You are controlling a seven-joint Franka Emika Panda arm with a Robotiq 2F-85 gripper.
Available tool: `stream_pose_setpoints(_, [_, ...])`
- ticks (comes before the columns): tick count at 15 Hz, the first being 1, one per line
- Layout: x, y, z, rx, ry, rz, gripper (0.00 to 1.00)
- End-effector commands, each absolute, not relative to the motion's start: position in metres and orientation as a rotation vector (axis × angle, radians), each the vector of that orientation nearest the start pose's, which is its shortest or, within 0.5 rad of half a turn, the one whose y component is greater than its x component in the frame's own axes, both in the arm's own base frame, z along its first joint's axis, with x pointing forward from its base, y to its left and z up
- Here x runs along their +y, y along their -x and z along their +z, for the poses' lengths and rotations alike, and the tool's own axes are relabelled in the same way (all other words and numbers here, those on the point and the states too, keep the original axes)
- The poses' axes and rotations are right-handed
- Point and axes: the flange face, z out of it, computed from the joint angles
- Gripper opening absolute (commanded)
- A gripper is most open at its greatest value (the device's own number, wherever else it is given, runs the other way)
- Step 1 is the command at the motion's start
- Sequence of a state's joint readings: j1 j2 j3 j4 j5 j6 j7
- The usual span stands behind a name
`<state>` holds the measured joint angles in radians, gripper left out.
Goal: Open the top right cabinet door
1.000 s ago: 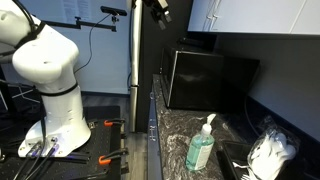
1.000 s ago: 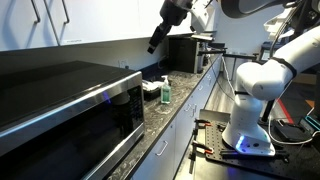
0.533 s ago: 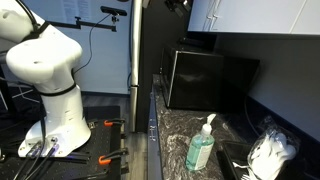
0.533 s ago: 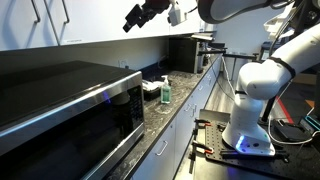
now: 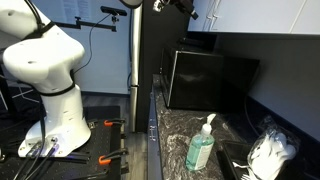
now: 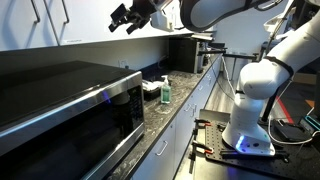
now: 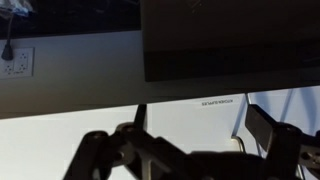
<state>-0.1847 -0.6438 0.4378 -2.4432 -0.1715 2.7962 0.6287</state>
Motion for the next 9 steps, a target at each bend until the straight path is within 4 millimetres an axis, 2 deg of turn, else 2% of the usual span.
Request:
stream_pose_setpoints(1, [0.154, -0.402, 0.61, 0.253, 2.729, -1.471, 1.0])
stream_pose_setpoints(5, [0.159, -0.403, 0.61, 0.218, 2.688, -1.522, 1.0])
stream_pose_setpoints(9, [0.185, -0.412, 0.617, 0.117, 2.538, -1.675, 1.0])
